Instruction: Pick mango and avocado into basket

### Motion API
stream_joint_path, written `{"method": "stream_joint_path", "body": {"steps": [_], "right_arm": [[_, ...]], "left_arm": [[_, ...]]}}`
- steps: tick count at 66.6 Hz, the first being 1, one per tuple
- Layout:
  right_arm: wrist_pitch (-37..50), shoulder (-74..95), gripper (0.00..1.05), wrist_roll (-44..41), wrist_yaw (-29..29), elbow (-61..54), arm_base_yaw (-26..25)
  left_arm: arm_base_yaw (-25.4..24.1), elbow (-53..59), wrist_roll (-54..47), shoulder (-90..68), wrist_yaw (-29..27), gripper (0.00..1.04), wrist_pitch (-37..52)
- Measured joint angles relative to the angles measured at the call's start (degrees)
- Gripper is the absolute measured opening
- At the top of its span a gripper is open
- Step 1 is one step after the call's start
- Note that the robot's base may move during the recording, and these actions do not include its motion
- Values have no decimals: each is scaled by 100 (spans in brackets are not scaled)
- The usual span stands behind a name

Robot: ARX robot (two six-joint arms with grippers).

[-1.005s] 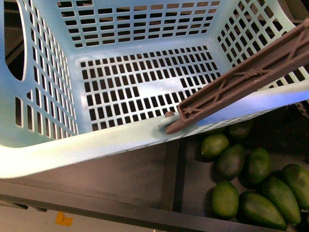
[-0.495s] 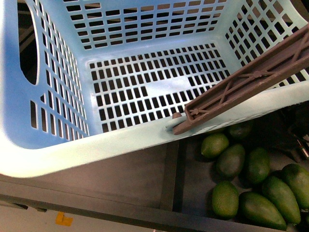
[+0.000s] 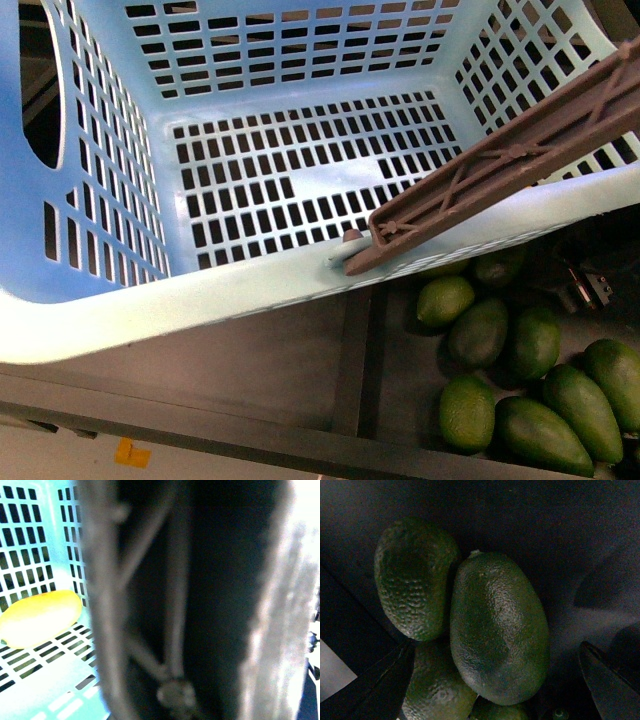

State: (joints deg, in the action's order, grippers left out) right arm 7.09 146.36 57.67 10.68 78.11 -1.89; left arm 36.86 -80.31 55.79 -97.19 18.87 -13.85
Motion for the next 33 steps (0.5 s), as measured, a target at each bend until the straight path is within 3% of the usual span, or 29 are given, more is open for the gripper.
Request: {"method": "stream_joint_path", "body": {"steps": [33], "right_arm": [[-398,531,96,-28,52,785,142]], "left_arm": [[-7,0,-7,0,-42,13,0]]}}
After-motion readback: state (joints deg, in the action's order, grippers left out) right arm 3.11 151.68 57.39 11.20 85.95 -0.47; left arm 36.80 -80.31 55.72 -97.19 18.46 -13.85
